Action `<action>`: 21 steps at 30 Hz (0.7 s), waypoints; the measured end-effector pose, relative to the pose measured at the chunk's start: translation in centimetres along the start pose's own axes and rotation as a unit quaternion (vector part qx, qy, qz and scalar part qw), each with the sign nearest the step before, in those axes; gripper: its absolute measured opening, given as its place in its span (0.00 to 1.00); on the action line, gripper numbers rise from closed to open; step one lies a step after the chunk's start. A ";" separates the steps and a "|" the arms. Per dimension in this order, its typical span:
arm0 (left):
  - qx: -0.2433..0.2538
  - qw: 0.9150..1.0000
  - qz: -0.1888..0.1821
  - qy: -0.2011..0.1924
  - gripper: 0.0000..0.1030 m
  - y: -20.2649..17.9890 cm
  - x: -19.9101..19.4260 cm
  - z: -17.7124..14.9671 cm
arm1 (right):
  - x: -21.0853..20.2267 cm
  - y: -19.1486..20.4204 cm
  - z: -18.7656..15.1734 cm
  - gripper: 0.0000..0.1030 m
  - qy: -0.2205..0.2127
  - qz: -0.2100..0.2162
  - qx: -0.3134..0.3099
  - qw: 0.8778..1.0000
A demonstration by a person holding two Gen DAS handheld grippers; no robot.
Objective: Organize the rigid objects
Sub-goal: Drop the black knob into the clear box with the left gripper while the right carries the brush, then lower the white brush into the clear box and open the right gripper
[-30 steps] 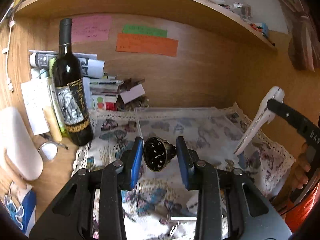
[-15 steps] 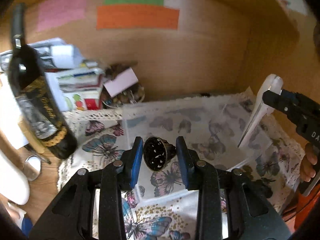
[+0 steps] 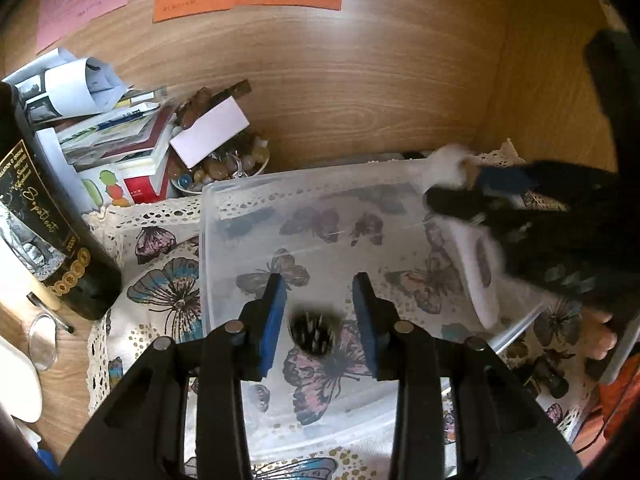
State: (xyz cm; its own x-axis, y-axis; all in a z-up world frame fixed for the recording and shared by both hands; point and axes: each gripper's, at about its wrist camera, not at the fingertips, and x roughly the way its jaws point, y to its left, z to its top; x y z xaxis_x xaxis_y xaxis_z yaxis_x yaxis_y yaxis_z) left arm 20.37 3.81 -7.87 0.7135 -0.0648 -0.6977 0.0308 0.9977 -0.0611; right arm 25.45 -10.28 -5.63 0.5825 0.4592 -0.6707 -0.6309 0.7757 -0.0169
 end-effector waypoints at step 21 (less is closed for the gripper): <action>-0.017 0.996 0.009 -0.087 0.63 0.1 -6.6 0.2 | -7.1 2.1 -1.3 0.64 -0.082 -0.023 -0.009 0.996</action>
State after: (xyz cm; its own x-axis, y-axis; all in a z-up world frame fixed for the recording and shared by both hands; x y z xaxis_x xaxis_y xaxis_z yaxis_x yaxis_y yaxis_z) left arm 15.81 4.34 -3.08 0.8242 -0.0394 -0.5649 -0.0047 0.9971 -0.0764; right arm 19.28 -12.50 -1.87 0.6864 0.4889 -0.5384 -0.6100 0.7901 -0.0601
